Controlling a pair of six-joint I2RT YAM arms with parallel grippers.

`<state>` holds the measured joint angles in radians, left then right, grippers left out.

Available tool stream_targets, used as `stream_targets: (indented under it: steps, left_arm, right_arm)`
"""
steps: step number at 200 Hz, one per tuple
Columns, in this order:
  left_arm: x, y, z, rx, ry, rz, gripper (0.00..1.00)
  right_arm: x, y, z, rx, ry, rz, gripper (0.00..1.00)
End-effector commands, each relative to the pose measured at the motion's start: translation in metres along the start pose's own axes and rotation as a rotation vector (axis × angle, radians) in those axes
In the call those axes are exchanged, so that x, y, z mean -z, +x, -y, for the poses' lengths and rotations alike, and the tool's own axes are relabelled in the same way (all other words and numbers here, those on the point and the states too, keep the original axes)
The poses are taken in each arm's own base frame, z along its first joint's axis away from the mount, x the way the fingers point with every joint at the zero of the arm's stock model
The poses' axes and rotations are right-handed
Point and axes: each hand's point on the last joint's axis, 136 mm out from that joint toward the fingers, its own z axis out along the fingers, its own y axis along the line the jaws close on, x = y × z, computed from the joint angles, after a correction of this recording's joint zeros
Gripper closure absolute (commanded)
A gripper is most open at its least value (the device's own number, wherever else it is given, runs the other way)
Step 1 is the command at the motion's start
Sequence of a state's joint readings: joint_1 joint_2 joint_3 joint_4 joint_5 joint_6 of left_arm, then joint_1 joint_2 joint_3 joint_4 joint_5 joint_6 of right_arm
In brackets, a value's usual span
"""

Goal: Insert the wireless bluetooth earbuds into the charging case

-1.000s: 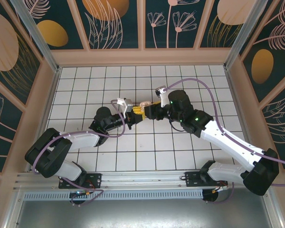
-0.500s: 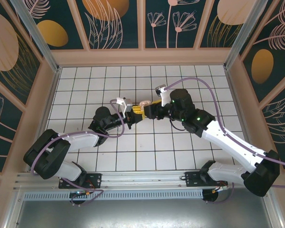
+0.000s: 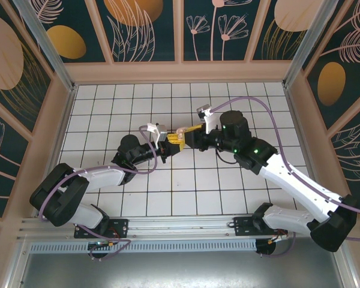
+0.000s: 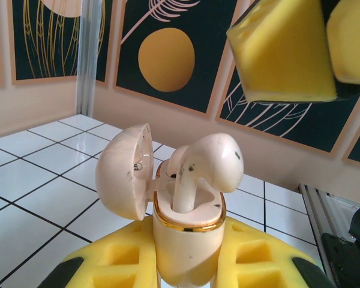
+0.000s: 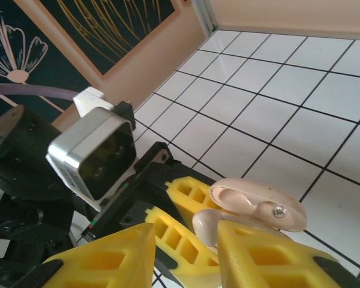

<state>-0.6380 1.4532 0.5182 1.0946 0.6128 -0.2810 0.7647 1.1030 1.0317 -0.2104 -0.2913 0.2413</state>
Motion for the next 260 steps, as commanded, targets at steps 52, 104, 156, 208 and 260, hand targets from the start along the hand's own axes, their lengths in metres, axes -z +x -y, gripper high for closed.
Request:
stream_targets:
  steps: [52, 104, 156, 208, 260]
  left_arm:
    - [0.0, -0.022, 0.009, -0.057, 0.029, 0.048, 0.98]
    - [0.0, -0.024, 0.011, -0.063, 0.036, 0.052, 0.98]
    - [0.0, -0.026, 0.015, -0.071, 0.058, 0.051, 0.98]
    - [-0.002, -0.026, 0.017, -0.072, 0.075, 0.047, 0.98]
    - [-0.002, -0.027, 0.021, -0.083, 0.098, 0.045, 0.98]
  right_arm:
    - [-0.011, -0.005, -0.004, 0.009, -0.036, -0.023, 0.72]
    - [-0.014, -0.001, 0.001, 0.005, -0.019, -0.036, 0.77]
    - [-0.016, 0.001, 0.011, -0.003, 0.02, -0.046, 0.81]
    - [-0.015, 0.0, 0.025, -0.028, 0.078, -0.037, 0.81]
    - [-0.019, 0.004, 0.01, -0.006, -0.019, -0.065, 0.8]
